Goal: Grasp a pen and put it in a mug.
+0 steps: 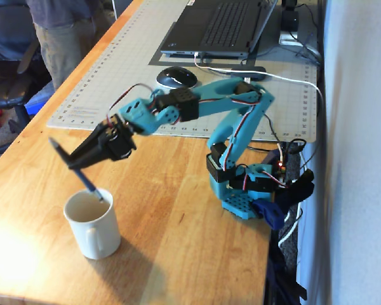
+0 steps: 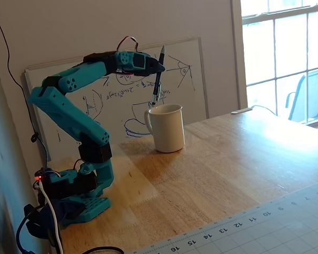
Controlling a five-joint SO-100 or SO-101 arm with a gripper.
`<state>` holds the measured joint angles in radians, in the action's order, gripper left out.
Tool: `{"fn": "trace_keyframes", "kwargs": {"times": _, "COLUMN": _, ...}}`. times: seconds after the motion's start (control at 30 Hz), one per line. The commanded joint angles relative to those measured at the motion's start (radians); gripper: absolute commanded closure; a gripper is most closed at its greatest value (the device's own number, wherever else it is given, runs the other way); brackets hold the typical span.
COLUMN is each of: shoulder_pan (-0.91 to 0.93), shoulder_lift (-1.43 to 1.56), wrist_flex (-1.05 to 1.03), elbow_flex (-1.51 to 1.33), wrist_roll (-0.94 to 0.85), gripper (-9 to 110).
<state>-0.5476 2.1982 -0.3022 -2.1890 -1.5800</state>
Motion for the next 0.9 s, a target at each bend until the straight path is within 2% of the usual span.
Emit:
{"fn": "trace_keyframes", "kwargs": {"times": 0.0, "shoulder_pan": -0.009, "shoulder_lift": -0.034, "wrist_flex": 0.064, "elbow_flex": 0.114, "wrist_roll": -0.009, "gripper": 99}}
{"fn": "trace_keyframes", "kwargs": {"times": 0.73, "shoulder_pan": 0.043, "shoulder_lift": -0.103, "wrist_flex": 0.057, "elbow_flex": 0.048, "wrist_roll": -0.012, "gripper": 99}}
{"fn": "trace_keyframes", "kwargs": {"times": 0.87, "shoulder_pan": 0.048, "shoulder_lift": -0.092, "wrist_flex": 0.057, "elbow_flex": 0.048, "wrist_roll": -0.005, "gripper": 93}}
